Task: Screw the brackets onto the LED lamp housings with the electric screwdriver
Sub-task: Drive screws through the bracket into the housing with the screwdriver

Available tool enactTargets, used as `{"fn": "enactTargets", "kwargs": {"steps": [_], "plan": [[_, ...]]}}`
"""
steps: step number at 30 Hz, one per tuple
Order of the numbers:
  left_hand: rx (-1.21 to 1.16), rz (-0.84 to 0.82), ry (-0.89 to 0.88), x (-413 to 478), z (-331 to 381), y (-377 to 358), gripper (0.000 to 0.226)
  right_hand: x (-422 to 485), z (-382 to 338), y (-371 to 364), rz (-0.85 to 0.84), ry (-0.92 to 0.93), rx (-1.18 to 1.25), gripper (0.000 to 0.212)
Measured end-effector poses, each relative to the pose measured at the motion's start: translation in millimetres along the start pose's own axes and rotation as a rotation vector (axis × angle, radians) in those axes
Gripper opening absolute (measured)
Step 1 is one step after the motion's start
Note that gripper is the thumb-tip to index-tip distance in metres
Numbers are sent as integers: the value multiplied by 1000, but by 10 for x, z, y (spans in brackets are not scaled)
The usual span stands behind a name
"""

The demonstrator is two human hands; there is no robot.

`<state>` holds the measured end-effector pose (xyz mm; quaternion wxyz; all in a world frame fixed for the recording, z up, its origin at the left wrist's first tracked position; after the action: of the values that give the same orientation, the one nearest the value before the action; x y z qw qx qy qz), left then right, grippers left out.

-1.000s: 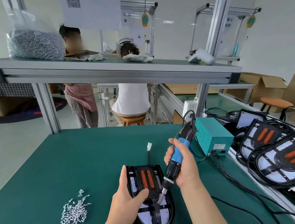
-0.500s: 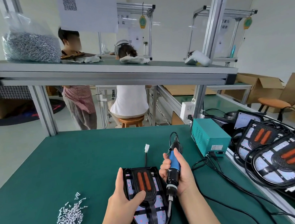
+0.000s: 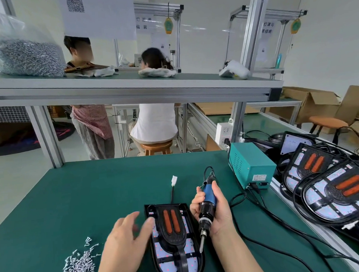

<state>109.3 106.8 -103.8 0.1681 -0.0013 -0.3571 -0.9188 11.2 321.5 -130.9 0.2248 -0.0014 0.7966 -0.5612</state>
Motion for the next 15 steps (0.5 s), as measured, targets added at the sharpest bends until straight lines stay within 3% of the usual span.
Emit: {"fn": "enactTargets", "kwargs": {"steps": [3, 8, 15], "plan": [[198, 72, -2, 121, -159, 183, 38, 2, -8, 5, 16, -2, 6, 47], [639, 2, 70, 281, -444, 450, 42, -7, 0, 0, 15, 5, -2, 46], [697, -51, 14, 275, -591, 499, 7, -28, 12, -13, -1, 9, -6, 49]]}}
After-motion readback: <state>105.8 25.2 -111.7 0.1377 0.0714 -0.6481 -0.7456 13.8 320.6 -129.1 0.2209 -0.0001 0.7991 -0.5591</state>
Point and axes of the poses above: each hand's wrist, its own x-axis towards the middle knuckle, its own y-axis out of the back of the hand, z = x × y, the point moved 2 cm from there along x, towards the middle knuckle, and after that the axes turned 2 degrees about z, right-handed, at the moved point
